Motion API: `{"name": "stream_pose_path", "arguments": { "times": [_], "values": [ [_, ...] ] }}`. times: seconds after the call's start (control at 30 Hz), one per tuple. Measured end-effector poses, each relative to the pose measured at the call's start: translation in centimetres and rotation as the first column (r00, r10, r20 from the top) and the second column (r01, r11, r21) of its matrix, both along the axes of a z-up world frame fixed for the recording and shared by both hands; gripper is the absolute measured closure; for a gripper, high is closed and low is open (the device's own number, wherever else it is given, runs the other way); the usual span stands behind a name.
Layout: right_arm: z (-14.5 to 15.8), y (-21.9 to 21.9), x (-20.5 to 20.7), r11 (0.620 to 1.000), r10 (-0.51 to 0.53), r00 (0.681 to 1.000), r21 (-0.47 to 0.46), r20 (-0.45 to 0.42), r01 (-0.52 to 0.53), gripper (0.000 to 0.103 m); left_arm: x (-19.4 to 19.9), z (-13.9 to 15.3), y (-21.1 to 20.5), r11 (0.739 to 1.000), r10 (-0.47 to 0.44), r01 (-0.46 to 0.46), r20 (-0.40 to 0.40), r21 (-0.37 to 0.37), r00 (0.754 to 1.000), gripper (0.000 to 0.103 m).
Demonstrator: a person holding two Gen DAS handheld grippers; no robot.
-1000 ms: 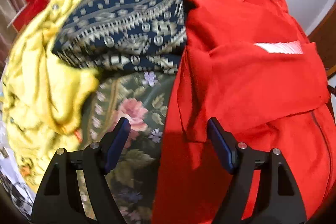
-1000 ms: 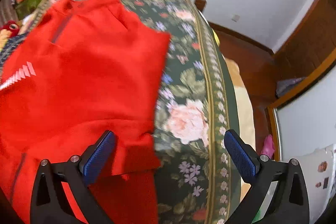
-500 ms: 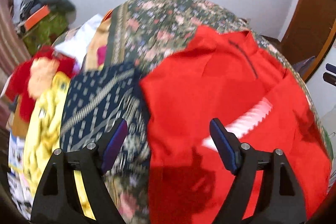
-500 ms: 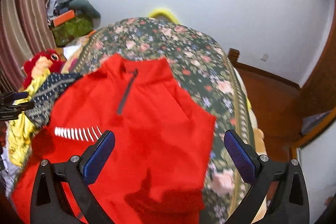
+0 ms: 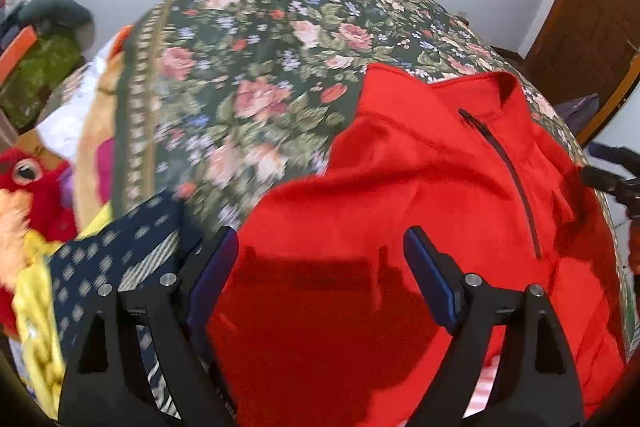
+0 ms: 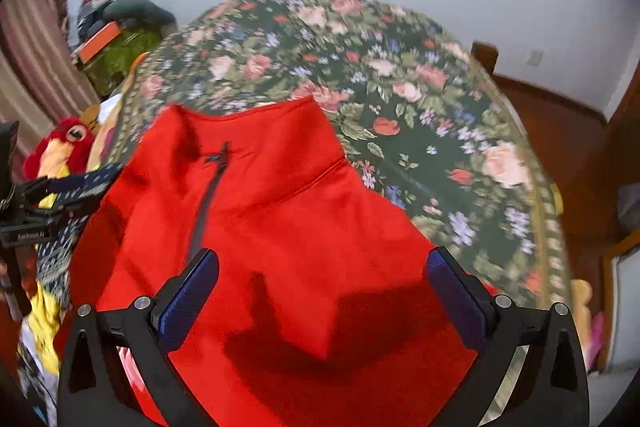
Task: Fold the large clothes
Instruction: 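Grasp the jacket hem with both tools and lift it toward the collar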
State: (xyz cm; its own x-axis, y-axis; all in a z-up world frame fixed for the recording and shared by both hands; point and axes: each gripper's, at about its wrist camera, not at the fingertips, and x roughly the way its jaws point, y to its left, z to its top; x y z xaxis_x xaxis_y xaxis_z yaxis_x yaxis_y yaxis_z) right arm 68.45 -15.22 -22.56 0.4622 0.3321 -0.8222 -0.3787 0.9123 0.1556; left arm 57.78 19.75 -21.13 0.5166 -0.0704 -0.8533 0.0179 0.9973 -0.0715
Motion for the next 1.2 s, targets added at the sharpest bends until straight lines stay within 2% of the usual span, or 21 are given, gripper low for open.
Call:
{"name": "stream_pose_path", "arguments": {
  "times": [0.07, 0.13, 0.23, 0.33, 0.37, 0.4, 0.43, 0.47, 0.5, 0.53, 0.6, 0.7, 0.8, 0.93, 1.03, 1.1, 1.2],
  "values": [
    [-2.1, 0.7, 2.8, 0.998, -0.053, 0.997, 0.013, -0.055, 0.054, 0.005, 1.9, -1.2, -0.3, 1.000, -0.009, 0.010, -0.026, 0.009, 1.000, 0.018],
    [-3.3, 1.4, 4.6, 0.997, -0.050, 0.995, 0.050, -0.083, 0.054, 0.009, 4.1, -2.9, -0.5, 0.999, 0.008, -0.006, -0.063, 0.035, 0.998, 0.018],
    [-4.6, 2.2, 6.7, 0.994, -0.040, 0.993, 0.100, -0.110, 0.051, 0.014, 5.7, -4.6, -0.9, 1.000, -0.015, 0.018, -0.095, 0.023, 0.995, 0.018],
    [-4.5, 3.3, 6.5, 0.994, 0.023, 0.997, 0.108, -0.069, -0.015, 0.032, 6.0, -4.5, -0.9, 1.000, -0.024, 0.024, -0.048, 0.010, 0.999, 0.018],
    [-4.4, 3.5, 6.2, 0.993, 0.042, 0.998, 0.111, -0.053, -0.036, 0.045, 5.9, -4.5, -1.0, 1.000, -0.019, 0.019, -0.031, -0.002, 0.999, 0.021],
    [-4.3, 3.5, 6.0, 0.992, 0.049, 0.998, 0.117, -0.047, -0.043, 0.059, 5.9, -4.6, -1.1, 1.000, -0.019, 0.019, -0.021, -0.020, 1.000, 0.026],
    [-4.2, 3.5, 5.7, 0.990, 0.055, 0.998, 0.134, -0.044, -0.049, 0.067, 5.8, -4.5, -1.2, 0.999, -0.025, 0.024, -0.013, -0.038, 1.000, 0.042],
    [-4.1, 3.4, 5.5, 0.987, 0.063, 0.997, 0.154, -0.050, -0.054, 0.080, 5.6, -4.5, -1.6, 0.996, -0.043, 0.043, -0.005, -0.073, 0.999, 0.061],
    [-3.9, 3.3, 5.3, 0.984, 0.063, 0.997, 0.167, -0.052, -0.054, 0.089, 5.4, -4.4, -2.0, 0.995, -0.052, 0.052, 0.003, -0.084, 0.999, 0.069],
    [-3.5, 3.2, 4.9, 0.984, 0.060, 0.997, 0.170, -0.047, -0.051, 0.092, 5.2, -4.3, -2.6, 0.996, -0.056, 0.057, 0.013, -0.075, 0.998, 0.079],
    [-2.6, 2.9, 3.8, 0.984, 0.056, 0.998, 0.173, -0.022, -0.051, 0.095, 4.4, -3.7, -4.2, 0.997, -0.072, 0.071, 0.035, 0.032, 0.997, 0.093],
    [0.0, 2.1, 1.1, 0.979, 0.054, 0.997, 0.194, 0.048, -0.063, 0.096, 3.0, -2.3, -5.3, 0.993, -0.080, 0.073, 0.069, 0.096, 0.994, 0.096],
    [2.2, 1.2, -1.5, 0.971, 0.048, 0.996, 0.229, 0.070, -0.063, 0.096, 1.0, 0.0, -5.6, 0.996, -0.060, 0.052, 0.102, 0.077, 0.993, 0.097],
    [5.9, 0.3, -6.6, 0.971, 0.073, 0.985, 0.217, 0.154, -0.106, 0.096, -2.9, 3.4, -6.2, 0.993, -0.083, 0.069, 0.162, 0.092, 0.983, 0.097],
    [7.9, -0.3, -10.5, 0.967, 0.099, 0.979, 0.214, 0.179, -0.137, 0.096, -6.4, 5.6, -6.6, 0.991, -0.098, 0.078, 0.192, 0.107, 0.976, 0.097],
    [8.4, -0.7, -12.5, 0.965, 0.111, 0.978, 0.214, 0.179, -0.149, 0.096, -9.1, 6.7, -6.9, 0.986, -0.117, 0.089, 0.213, 0.139, 0.970, 0.097],
    [8.5, -1.3, -16.1, 0.964, 0.128, 0.977, 0.209, 0.169, -0.163, 0.096, -12.7, 7.5, -7.0, 0.985, -0.128, 0.099, 0.219, 0.141, 0.967, 0.097]
  ]
}}
